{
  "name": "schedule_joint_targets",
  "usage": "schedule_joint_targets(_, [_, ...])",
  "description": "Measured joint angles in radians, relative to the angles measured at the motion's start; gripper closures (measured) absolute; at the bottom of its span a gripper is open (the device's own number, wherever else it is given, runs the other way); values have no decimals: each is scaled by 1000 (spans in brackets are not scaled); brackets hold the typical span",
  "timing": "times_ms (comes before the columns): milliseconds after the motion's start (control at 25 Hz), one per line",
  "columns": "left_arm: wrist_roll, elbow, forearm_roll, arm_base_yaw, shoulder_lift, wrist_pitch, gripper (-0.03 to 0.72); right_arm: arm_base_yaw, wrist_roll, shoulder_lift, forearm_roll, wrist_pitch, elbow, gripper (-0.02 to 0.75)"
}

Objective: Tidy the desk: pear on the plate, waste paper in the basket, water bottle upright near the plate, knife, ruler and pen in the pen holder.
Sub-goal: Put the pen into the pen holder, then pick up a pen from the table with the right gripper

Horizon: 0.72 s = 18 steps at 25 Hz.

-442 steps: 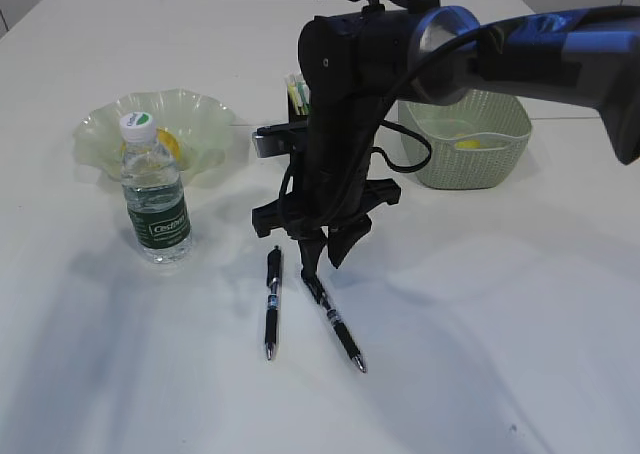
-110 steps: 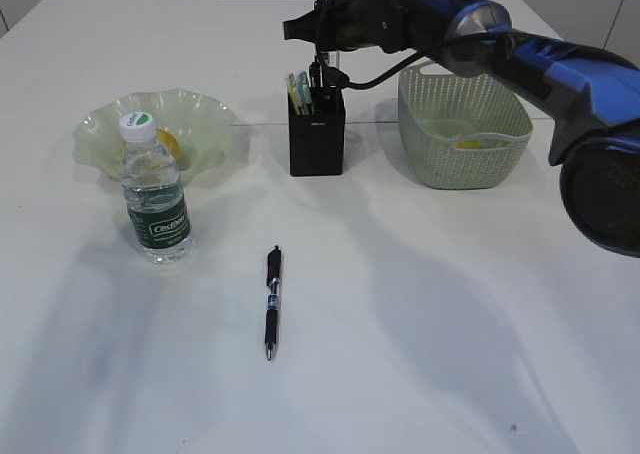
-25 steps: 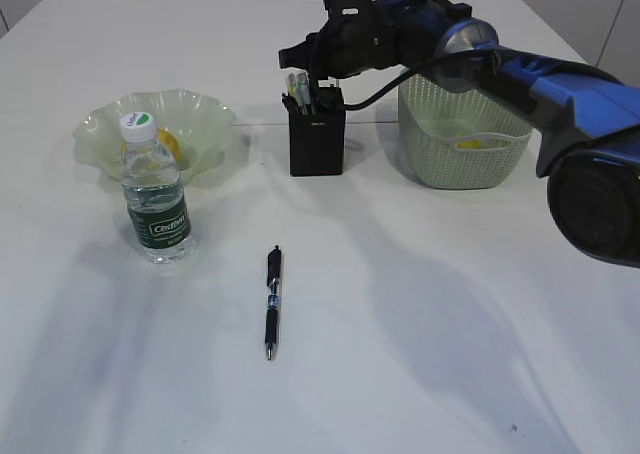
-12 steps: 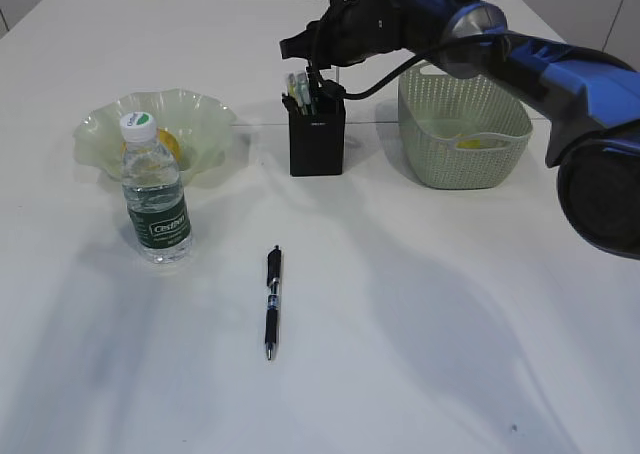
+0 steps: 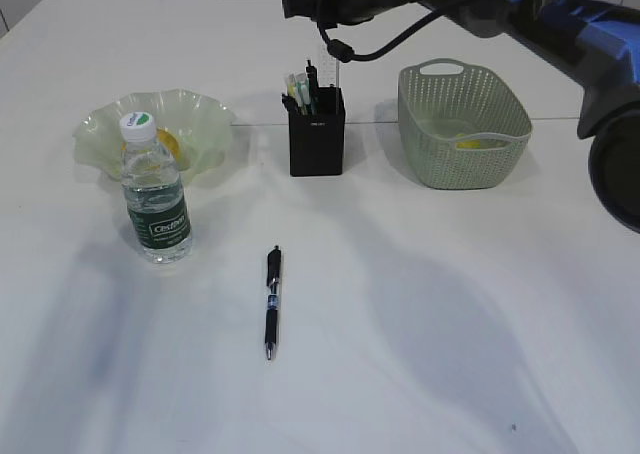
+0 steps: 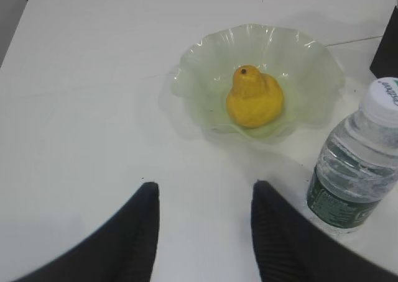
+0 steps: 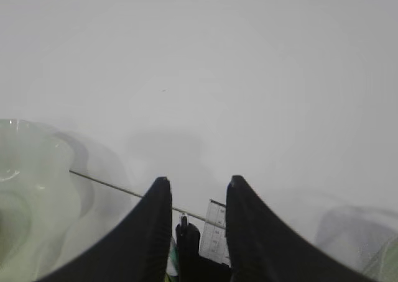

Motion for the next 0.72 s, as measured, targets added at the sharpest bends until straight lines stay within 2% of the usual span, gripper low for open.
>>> schedule_joint_targets(720, [0, 0, 0, 0, 0, -50, 347, 0, -119, -164, 24, 79, 0, 509])
